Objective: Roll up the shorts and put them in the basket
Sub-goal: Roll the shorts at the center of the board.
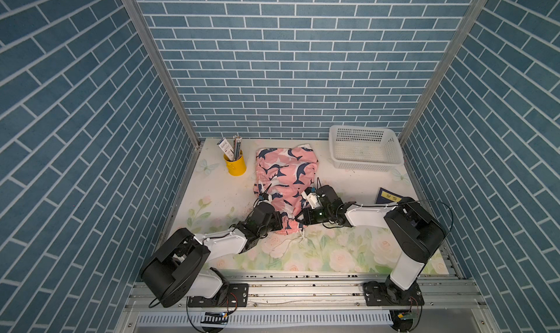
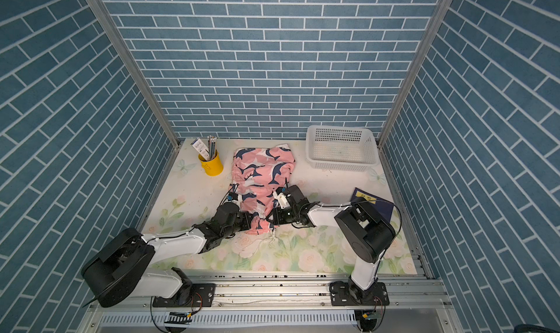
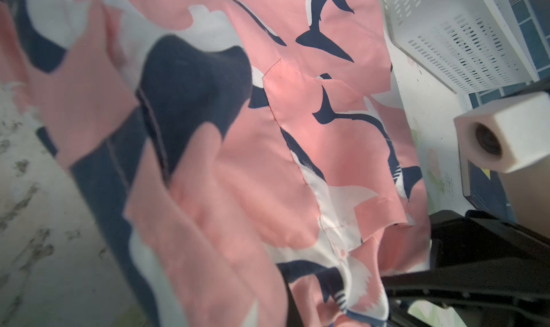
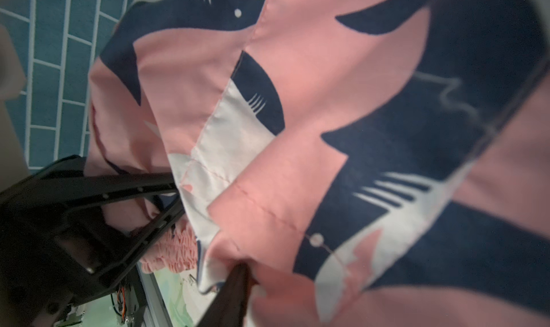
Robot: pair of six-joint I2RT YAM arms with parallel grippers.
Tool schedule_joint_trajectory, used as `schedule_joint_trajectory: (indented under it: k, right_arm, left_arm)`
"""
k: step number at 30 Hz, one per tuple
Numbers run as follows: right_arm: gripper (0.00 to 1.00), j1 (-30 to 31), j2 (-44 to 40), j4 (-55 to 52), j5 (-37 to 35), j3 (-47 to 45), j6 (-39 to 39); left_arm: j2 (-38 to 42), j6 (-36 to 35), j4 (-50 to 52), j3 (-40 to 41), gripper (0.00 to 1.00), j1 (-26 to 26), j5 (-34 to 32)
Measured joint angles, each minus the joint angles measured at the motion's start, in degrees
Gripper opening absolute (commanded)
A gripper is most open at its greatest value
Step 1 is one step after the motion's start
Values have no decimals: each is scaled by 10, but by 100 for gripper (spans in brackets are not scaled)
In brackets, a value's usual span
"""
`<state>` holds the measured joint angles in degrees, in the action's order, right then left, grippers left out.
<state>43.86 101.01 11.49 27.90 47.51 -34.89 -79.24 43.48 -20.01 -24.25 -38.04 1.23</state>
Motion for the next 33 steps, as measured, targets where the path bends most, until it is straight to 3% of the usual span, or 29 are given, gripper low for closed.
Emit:
schedule_joint_trajectory:
  k: [2, 5, 8, 13, 20, 22, 28, 33]
  right_arm:
    - [6, -1, 0, 1, 2, -1, -4]
    - [9, -7, 0, 5, 16, -1, -10]
    - [43, -19, -6, 2, 26, -2, -16]
    - [54, -32, -35, -59, -10, 13, 23]
    - [71, -3, -104, -149, -152, 26, 115]
    - [81, 28, -128, -150, -210, 22, 147]
    - [90, 163, -211, -32, -348, -60, 287]
    - [90, 198, -189, 64, -406, -94, 385]
  left_arm:
    - [5, 2, 5, 0, 0, 4, 5]
    - [22, 7, 18, -1, 0, 14, 17]
    - [28, 10, 47, -20, 0, 26, 32]
    - [21, 10, 105, -90, 0, 48, 56]
    - [5, 13, 152, -129, 0, 80, 97]
    - [4, 13, 164, -129, 0, 86, 105]
    - [-3, 18, 180, -132, 0, 95, 130]
    - [-12, 21, 185, -141, 0, 98, 146]
